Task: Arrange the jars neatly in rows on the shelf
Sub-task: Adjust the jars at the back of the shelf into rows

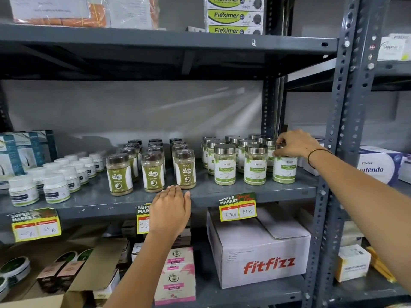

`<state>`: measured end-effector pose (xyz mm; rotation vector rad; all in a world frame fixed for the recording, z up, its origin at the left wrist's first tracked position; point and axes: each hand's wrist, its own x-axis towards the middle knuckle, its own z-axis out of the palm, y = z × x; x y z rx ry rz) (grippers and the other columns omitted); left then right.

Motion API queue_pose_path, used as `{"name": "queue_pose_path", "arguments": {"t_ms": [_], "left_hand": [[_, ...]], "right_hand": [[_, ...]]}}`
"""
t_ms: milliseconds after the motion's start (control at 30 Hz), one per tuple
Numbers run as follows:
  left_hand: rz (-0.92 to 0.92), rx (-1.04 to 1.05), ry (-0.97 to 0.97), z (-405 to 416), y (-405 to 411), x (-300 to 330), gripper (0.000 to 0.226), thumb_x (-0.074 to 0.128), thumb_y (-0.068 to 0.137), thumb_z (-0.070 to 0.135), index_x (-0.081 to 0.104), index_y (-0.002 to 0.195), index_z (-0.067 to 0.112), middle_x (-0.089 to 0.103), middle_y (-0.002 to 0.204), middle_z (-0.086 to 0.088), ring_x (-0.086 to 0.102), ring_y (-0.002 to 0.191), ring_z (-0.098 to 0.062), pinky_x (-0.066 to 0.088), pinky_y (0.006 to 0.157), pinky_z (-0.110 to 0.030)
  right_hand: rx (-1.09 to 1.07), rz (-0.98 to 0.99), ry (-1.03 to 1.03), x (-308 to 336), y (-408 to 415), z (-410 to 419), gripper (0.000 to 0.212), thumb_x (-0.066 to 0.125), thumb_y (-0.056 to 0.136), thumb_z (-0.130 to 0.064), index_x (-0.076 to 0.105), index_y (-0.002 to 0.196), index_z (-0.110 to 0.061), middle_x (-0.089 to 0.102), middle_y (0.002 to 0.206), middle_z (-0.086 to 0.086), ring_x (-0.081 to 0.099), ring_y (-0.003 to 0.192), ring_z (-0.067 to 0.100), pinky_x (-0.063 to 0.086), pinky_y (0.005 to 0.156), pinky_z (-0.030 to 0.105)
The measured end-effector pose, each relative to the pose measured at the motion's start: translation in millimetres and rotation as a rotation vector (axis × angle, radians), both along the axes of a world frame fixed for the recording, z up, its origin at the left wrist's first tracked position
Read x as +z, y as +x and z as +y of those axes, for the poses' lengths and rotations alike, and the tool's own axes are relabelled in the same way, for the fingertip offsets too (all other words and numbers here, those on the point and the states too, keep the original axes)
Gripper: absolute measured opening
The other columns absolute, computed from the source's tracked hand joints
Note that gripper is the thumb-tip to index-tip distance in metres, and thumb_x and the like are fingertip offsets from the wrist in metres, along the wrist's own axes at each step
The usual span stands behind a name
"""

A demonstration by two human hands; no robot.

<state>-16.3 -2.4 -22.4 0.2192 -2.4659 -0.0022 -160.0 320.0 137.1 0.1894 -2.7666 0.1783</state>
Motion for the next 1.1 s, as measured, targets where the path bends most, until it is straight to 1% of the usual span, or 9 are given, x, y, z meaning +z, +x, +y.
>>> {"name": "queue_pose_path", "arguments": {"t_ms": [367,500,633,700,800,867,967,1000,1100], "left_hand": [[0.005,-0.001,0.008,1,1,1,0.058,0.028,0.096,0.041,0.066,0.114,0.002,0.070,0.114,-0.015,0.063,0.109,-0.026,0.048,0.096,-0.039],[0.005,-0.002,0.014,1,0,0,0.059,0.027,0.095,0.041,0.067,0.112,0.001,0.070,0.112,-0.015,0.064,0.108,-0.027,0.049,0.095,-0.040],[0.006,-0.001,0.012,0,0,0,0.059,0.027,0.095,0.041,0.067,0.112,0.001,0.070,0.112,-0.015,0.064,0.109,-0.027,0.048,0.095,-0.039],[0.002,0.001,0.013,1,0,0,0.058,0.027,0.096,0.041,0.066,0.113,0.002,0.070,0.114,-0.015,0.063,0.110,-0.026,0.047,0.096,-0.039],[-0.004,0.005,0.019,1,-1,1,0.059,0.026,0.096,0.042,0.065,0.116,0.002,0.069,0.116,-0.015,0.061,0.113,-0.026,0.046,0.098,-0.039],[-0.007,0.005,0.020,1,0,1,0.059,0.025,0.097,0.042,0.063,0.118,0.003,0.067,0.119,-0.014,0.060,0.115,-0.026,0.044,0.100,-0.039],[-0.006,0.006,0.021,1,0,1,0.056,0.027,0.098,0.041,0.062,0.121,0.004,0.066,0.122,-0.014,0.058,0.118,-0.025,0.043,0.101,-0.038],[-0.006,0.007,0.022,1,0,1,0.056,0.026,0.098,0.041,0.062,0.121,0.004,0.066,0.122,-0.014,0.058,0.117,-0.025,0.043,0.101,-0.038],[-0.007,0.006,0.015,1,0,1,0.062,0.023,0.096,0.043,0.065,0.115,0.003,0.069,0.115,-0.014,0.062,0.111,-0.026,0.047,0.097,-0.039]], "right_hand": [[0.012,0.010,-0.012,-3,-2,3,0.053,0.074,0.068,-0.061,0.066,0.112,-0.031,0.068,0.114,0.006,0.063,0.104,0.030,0.054,0.088,0.047],[0.033,0.021,-0.014,-3,-2,3,0.068,0.069,0.074,-0.063,0.059,0.131,-0.026,0.066,0.121,0.010,0.062,0.109,0.033,0.053,0.090,0.046],[0.084,0.208,-0.081,-2,4,-1,0.060,0.053,0.086,-0.064,0.060,0.130,-0.023,0.070,0.106,0.012,0.067,0.097,0.035,0.057,0.083,0.046],[0.156,0.296,-0.150,-1,8,-7,0.059,0.046,0.089,-0.067,0.063,0.125,-0.024,0.071,0.104,0.010,0.069,0.090,0.031,0.058,0.080,0.043],[0.300,0.232,-0.173,2,14,-21,0.068,0.046,0.088,-0.070,0.064,0.128,-0.018,0.071,0.120,0.008,0.069,0.101,0.024,0.054,0.082,0.032],[0.334,0.148,-0.130,2,16,-28,0.074,0.048,0.084,-0.074,0.062,0.130,-0.017,0.069,0.124,0.007,0.066,0.107,0.023,0.053,0.087,0.034],[0.321,0.076,-0.007,-1,15,-36,0.084,0.051,0.079,-0.078,0.056,0.138,-0.019,0.068,0.122,0.007,0.063,0.105,0.023,0.047,0.100,0.044],[0.317,0.060,0.018,-2,15,-38,0.082,0.054,0.079,-0.075,0.054,0.140,-0.019,0.068,0.121,0.007,0.062,0.104,0.024,0.044,0.105,0.046],[0.331,0.059,0.032,-5,17,-42,0.073,0.062,0.083,-0.063,0.053,0.141,-0.020,0.066,0.127,0.008,0.059,0.119,0.028,0.032,0.114,0.048]]}}
